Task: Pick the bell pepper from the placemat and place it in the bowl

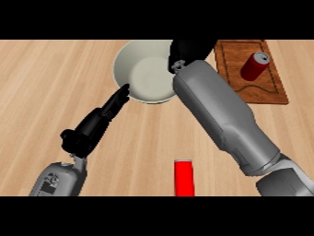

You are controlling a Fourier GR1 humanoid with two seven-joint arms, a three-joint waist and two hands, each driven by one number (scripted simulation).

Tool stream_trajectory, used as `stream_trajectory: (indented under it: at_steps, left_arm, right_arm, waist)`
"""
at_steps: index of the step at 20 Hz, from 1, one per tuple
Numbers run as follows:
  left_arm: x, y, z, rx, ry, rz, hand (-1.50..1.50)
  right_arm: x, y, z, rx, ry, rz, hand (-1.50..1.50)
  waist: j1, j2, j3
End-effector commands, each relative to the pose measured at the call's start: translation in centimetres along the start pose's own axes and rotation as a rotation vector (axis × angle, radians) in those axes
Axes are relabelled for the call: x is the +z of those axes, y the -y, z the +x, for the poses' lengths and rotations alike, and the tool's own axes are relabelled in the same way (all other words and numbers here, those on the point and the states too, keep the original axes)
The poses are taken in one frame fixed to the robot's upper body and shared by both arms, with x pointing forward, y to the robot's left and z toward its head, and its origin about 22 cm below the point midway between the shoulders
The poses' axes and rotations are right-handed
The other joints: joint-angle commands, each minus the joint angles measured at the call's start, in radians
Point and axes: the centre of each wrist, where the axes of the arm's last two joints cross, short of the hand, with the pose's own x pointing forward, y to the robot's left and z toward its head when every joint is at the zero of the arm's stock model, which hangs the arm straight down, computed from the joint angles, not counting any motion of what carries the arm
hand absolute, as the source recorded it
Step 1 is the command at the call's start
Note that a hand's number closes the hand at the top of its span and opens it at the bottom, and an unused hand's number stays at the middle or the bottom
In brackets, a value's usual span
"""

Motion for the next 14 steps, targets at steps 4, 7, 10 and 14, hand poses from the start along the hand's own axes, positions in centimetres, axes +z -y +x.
stream_trajectory:
  at_steps: [4, 7, 10, 14]
  left_arm:
    - [0.4, 0.0, -1.0, 0.023, -0.019, 0.001, 0.00]
    - [0.4, 0.2, -0.2, 0.023, -0.014, -0.002, 0.00]
    - [0.7, 0.4, -0.4, 0.022, -0.002, 0.029, 0.00]
    - [1.8, -0.1, -1.3, 0.004, -0.026, 0.047, 0.00]
  right_arm:
    - [-1.0, -1.9, -1.1, -0.239, -0.178, 0.168, -1.50]
    - [-0.6, -1.5, -0.6, -0.322, -0.104, 0.091, -1.50]
    - [-0.5, -2.1, -0.7, -0.358, -0.107, 0.014, -1.50]
    - [-1.1, 1.0, 0.7, -0.509, -0.135, -0.098, -1.50]
  waist:
    - [-0.006, 0.002, 0.001]
    - [-0.015, -0.004, 0.001]
    - [-0.026, -0.006, 0.000]
    - [-0.061, -0.016, 0.000]
